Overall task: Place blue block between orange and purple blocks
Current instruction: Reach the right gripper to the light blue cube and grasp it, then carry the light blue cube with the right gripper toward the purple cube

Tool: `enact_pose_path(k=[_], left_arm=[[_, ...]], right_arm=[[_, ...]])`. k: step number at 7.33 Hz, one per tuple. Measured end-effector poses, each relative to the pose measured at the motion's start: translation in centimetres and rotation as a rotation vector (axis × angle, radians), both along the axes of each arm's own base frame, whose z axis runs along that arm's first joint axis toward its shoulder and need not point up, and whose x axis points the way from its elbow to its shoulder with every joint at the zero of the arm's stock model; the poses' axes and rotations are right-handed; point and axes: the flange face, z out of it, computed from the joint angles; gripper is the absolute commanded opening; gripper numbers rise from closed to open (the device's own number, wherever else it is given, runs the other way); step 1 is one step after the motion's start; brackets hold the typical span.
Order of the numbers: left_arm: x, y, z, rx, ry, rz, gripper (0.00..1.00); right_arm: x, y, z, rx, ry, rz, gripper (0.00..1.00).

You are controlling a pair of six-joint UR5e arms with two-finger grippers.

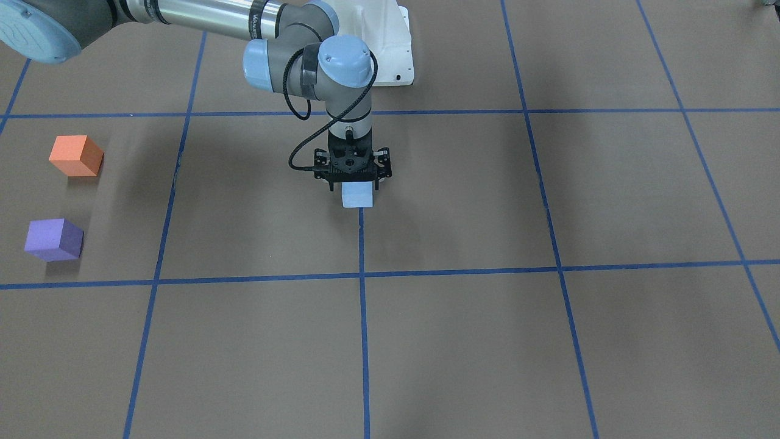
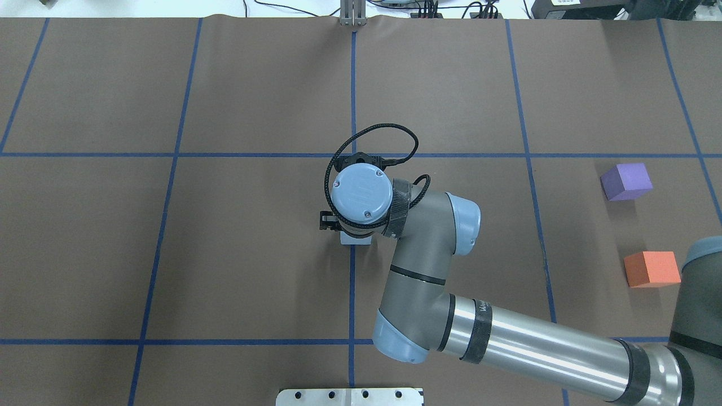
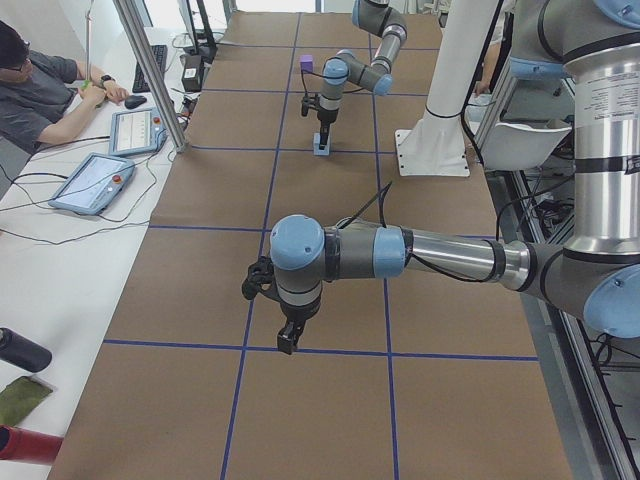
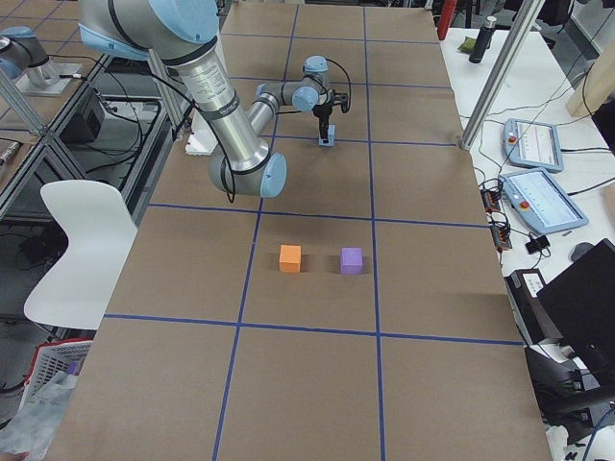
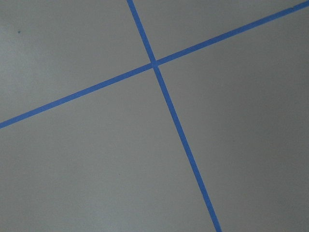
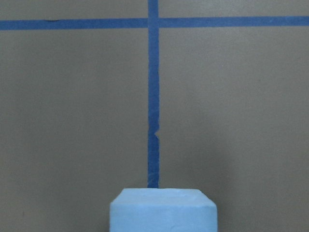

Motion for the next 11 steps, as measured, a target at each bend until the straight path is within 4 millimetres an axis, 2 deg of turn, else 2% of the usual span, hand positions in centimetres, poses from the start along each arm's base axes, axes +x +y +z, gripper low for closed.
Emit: enact_pose_path(k=[1, 4, 5, 6, 7, 9, 11], left_arm=[[0.0, 0.0, 0.0, 0.000, 0.000, 0.000, 1.00], [0.1, 0.3, 0.3, -0.006, 0.001, 0.000, 1.00], [0.1, 0.5, 0.4, -0.009, 0.001, 0.000, 1.00], [0.1, 0.8, 0.7, -0.018, 0.003, -0.002, 1.00], [0.2, 1.2, 1.1, -0.045, 0.009, -0.022, 1.00], [0.3, 1.5, 0.9, -0.094, 0.031, -0.082, 1.00], [0.3, 1.5, 0.6, -0.086, 0.036, -0.100, 1.00]], right_arm=[[-0.2, 0.0, 0.0, -0.008, -0.006, 0.008, 0.00], [0.7, 0.0, -0.2, -0.023, -0.024, 0.034, 0.00], [2.2, -0.4, -0.2, -0.019, -0.036, 0.043, 0.00], [4.8, -1.0, 0.5, -0.017, -0.040, 0.053, 0.00], [8.6, -2.0, 1.6, -0.015, -0.028, 0.052, 0.00], [17.6, -4.3, 4.6, 0.006, 0.000, 0.002, 0.00], [29.1, -6.8, 12.0, 0.013, 0.042, -0.083, 0.00]])
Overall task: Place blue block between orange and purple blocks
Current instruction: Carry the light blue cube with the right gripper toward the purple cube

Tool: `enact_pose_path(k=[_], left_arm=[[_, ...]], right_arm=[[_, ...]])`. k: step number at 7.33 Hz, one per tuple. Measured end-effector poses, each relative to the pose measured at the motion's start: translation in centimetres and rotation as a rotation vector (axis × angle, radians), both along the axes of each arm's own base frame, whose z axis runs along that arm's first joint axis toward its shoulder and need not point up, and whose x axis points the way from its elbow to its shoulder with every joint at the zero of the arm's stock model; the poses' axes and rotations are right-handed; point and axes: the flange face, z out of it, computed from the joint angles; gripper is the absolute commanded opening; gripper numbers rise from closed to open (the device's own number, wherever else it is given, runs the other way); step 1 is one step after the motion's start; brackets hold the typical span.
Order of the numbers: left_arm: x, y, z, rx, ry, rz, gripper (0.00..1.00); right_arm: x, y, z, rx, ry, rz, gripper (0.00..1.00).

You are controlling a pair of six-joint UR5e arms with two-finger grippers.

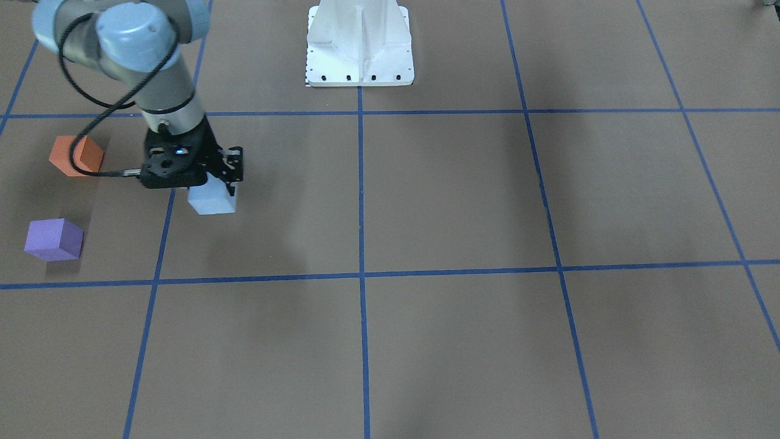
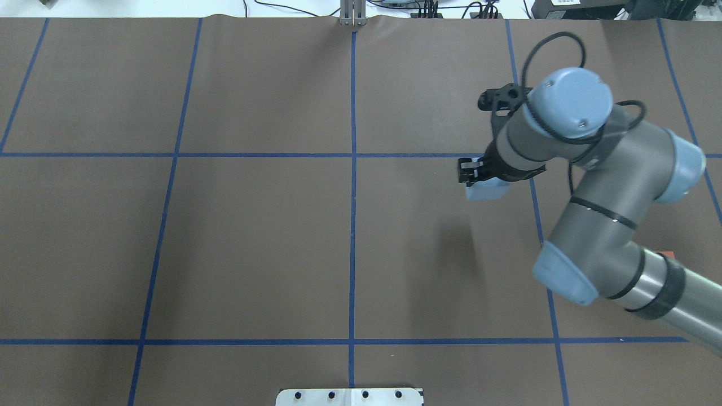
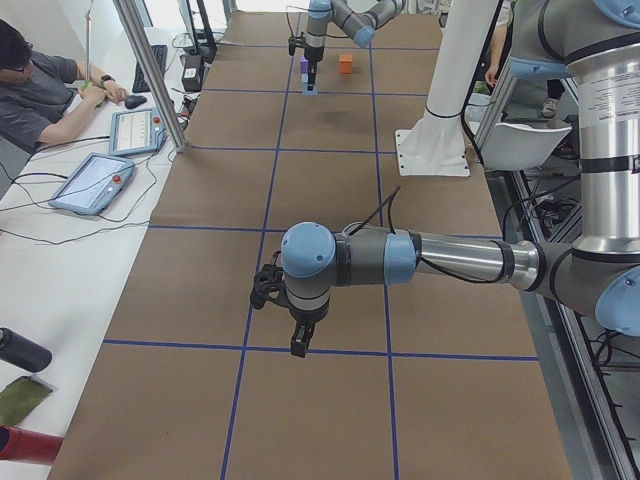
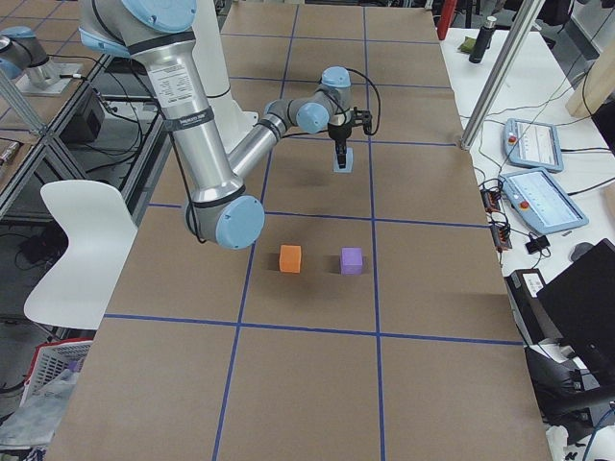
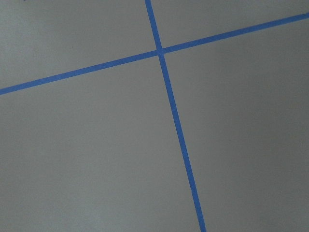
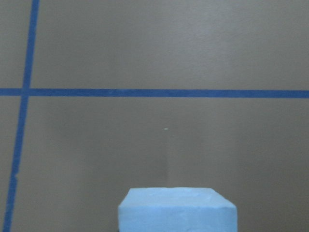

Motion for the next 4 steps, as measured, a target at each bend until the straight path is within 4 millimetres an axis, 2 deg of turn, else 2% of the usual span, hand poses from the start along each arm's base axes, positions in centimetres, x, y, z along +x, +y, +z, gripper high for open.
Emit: enact_pose_path(k=[1, 2, 3, 4], left_arm=[[0.0, 0.1, -0.1, 0.003, 0.001, -0.002, 1.00], [0.1, 0.3, -0.1, 0.002, 0.001, -0.002, 1.00], [0.1, 0.4, -0.1, 0.003, 0.002, -0.002, 1.00], [0.1, 0.4, -0.1, 0.004, 0.002, -0.001, 1.00]], right_arm=[[5.4, -0.8, 4.3, -0.015, 0.015, -0.018, 0.00], [10.0, -0.6, 8.9, -0.026, 0.012, -0.015, 0.00], [12.9, 0.5, 12.8, -0.025, -0.001, -0.005, 0.00], [14.6, 2.0, 16.3, -0.024, -0.010, 0.004, 0.00]])
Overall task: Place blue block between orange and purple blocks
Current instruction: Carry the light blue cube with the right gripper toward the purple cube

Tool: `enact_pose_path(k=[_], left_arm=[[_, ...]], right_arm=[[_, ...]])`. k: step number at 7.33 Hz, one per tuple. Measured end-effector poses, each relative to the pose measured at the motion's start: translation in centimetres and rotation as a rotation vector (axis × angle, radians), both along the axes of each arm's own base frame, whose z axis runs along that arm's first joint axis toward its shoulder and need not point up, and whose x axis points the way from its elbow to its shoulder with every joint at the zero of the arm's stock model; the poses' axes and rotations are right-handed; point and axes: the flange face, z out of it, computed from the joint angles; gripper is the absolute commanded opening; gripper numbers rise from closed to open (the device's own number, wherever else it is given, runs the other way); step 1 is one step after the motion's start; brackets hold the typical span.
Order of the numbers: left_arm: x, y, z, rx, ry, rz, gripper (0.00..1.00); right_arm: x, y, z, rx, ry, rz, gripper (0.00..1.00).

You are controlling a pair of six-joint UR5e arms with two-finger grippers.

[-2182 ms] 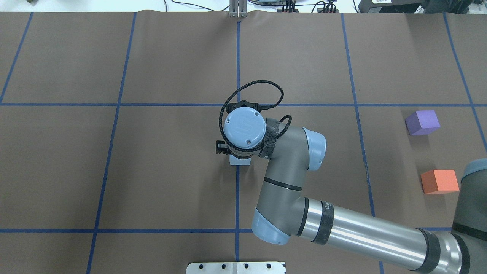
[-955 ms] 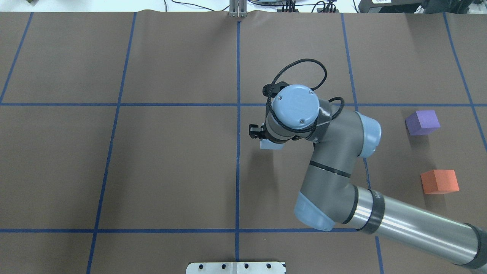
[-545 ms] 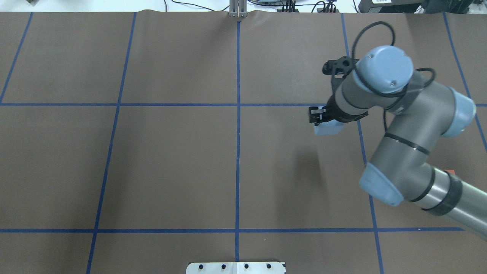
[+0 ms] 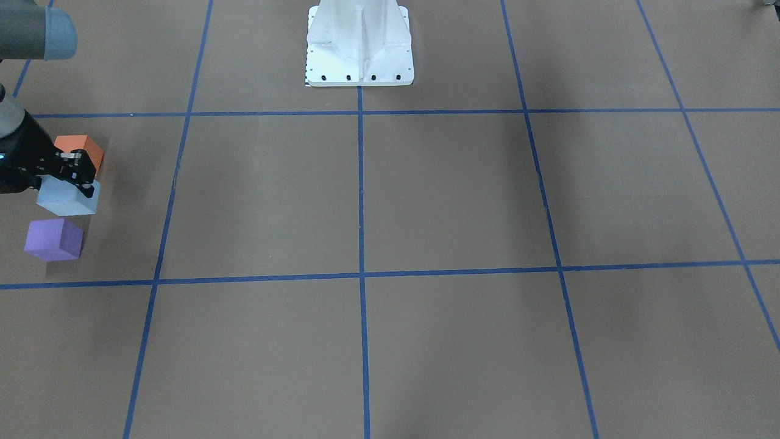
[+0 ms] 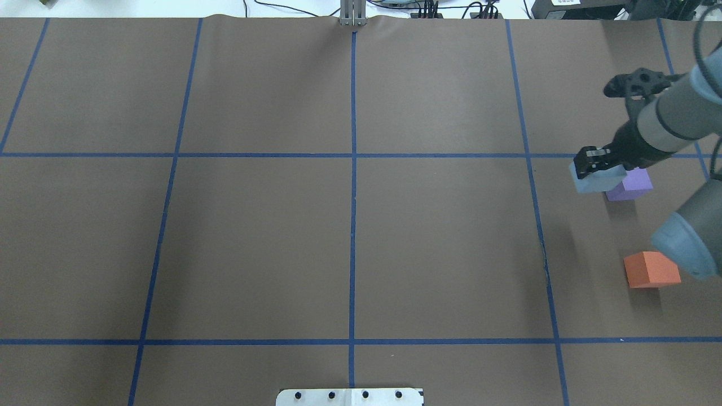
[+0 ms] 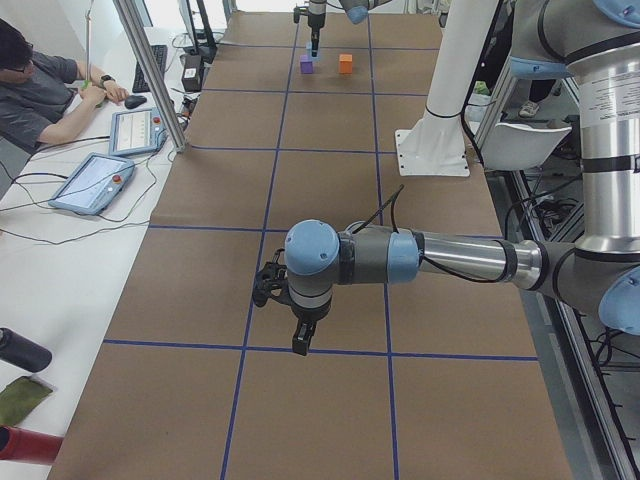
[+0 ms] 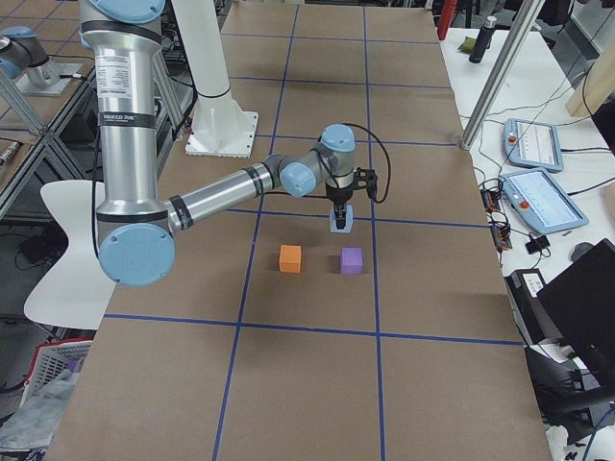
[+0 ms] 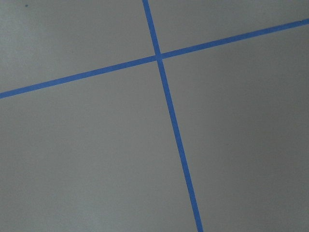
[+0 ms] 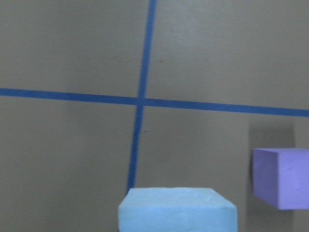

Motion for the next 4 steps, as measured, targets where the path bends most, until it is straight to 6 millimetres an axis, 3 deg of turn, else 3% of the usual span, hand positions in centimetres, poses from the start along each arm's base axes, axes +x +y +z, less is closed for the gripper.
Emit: enact_pose_path(k=[2, 4], left_arm=[[0.0, 0.0, -0.1, 0.001, 0.000, 0.001, 1.00], [0.0, 0.0, -0.1, 0.002, 0.000, 0.001, 1.00]], right_arm=[[1.7, 2.2, 5.6, -0.025, -0.022, 0.060, 0.00], [1.1, 2.9, 9.1, -0.029, -0.063, 0.117, 0.00]])
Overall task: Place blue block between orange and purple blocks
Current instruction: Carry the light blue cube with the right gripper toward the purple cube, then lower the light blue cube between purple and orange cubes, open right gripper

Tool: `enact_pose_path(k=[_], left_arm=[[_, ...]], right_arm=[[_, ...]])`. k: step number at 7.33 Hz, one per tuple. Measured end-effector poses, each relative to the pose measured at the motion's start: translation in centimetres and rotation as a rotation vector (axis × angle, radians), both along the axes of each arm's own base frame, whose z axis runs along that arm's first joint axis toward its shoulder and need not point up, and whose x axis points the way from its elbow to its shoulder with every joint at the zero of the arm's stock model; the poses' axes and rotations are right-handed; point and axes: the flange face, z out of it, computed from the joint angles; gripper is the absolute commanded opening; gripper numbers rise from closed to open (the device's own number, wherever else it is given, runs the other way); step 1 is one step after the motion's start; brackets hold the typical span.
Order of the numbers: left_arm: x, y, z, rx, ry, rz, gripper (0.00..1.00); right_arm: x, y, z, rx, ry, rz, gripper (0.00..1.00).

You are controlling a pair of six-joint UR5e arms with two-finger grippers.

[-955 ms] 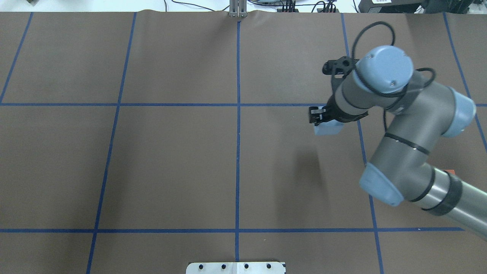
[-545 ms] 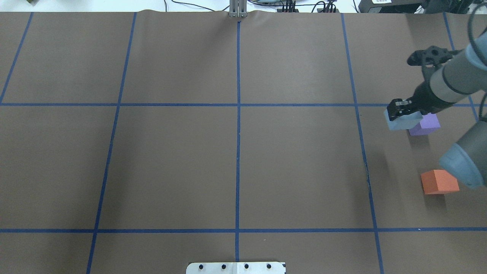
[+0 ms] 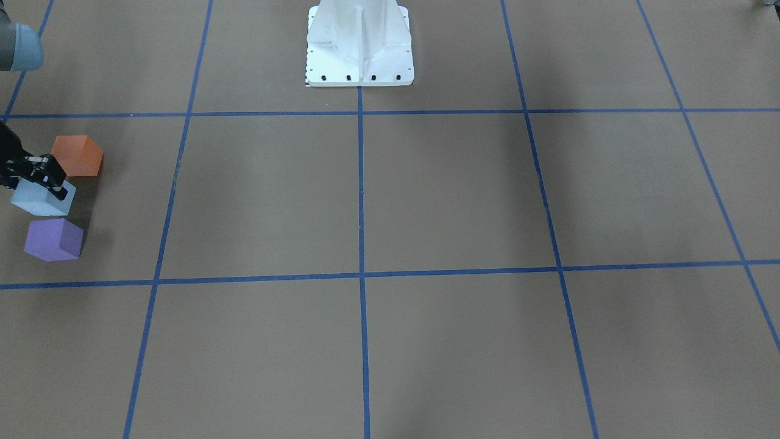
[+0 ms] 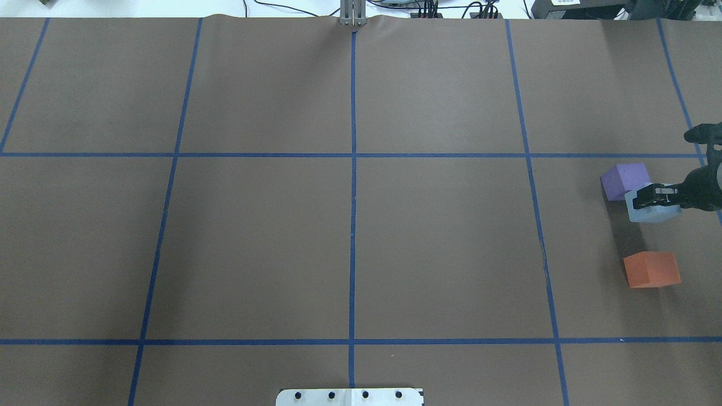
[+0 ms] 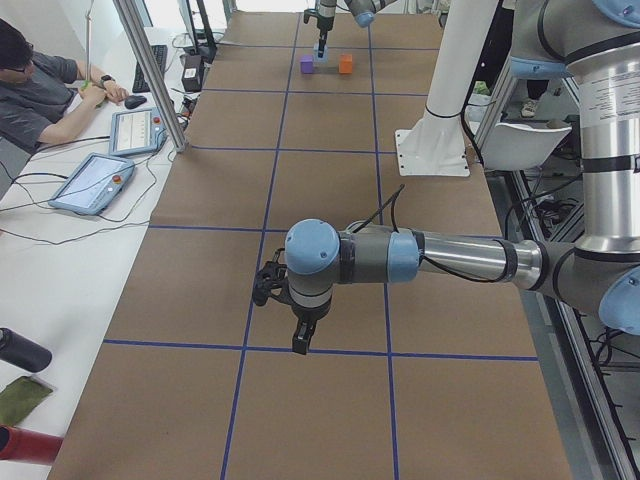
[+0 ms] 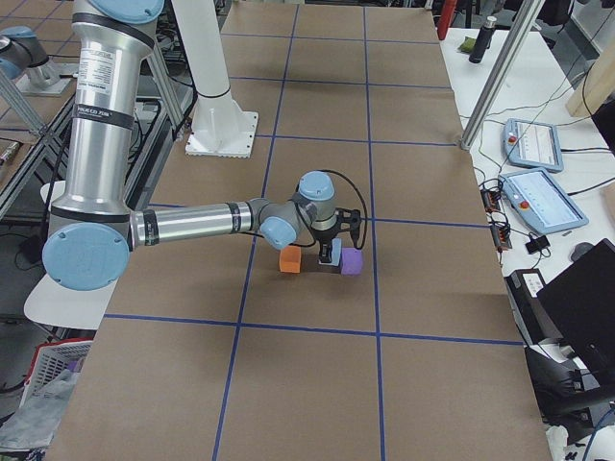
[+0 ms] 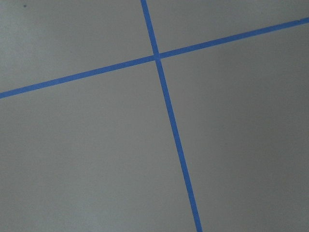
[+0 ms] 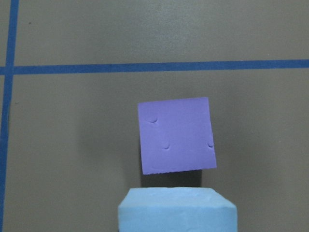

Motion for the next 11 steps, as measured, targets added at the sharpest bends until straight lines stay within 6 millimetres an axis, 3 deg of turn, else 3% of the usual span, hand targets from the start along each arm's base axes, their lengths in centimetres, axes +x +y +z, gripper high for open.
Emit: enact_pose_path(k=[1, 2, 3, 5, 6, 7, 11], left_arm=[[0.0, 0.0, 0.0, 0.000, 0.000, 0.000, 1.00], [0.0, 0.0, 0.0, 0.000, 0.000, 0.000, 1.00], [0.0, 0.0, 0.0, -0.001, 0.000, -0.001, 1.00], [0.0, 0.0, 0.0, -0.002, -0.001, -0.001, 1.00], [0.0, 0.0, 0.1, -0.003, -0.001, -0.001, 1.00], [0.0, 0.0, 0.1, -0.003, -0.001, -0.001, 1.00], [0.0, 0.1, 0.1, -0.002, 0.000, -0.001, 1.00]], right_arm=[[-1.1, 0.4, 1.2, 0.007, 0.005, 0.007, 0.00], [-2.3, 1.0, 1.8, 0.015, 0.012, 0.005, 0.25], [-3.3, 1.6, 2.1, 0.026, 0.018, -0.006, 0.99], [-4.1, 2.4, 2.1, 0.069, 0.026, -0.059, 1.00], [-3.4, 2.7, 1.9, 0.104, 0.026, -0.101, 1.00], [-1.4, 2.4, 1.6, 0.128, 0.008, -0.130, 1.00], [11.9, -0.4, -1.1, 0.172, -0.007, -0.187, 1.00]])
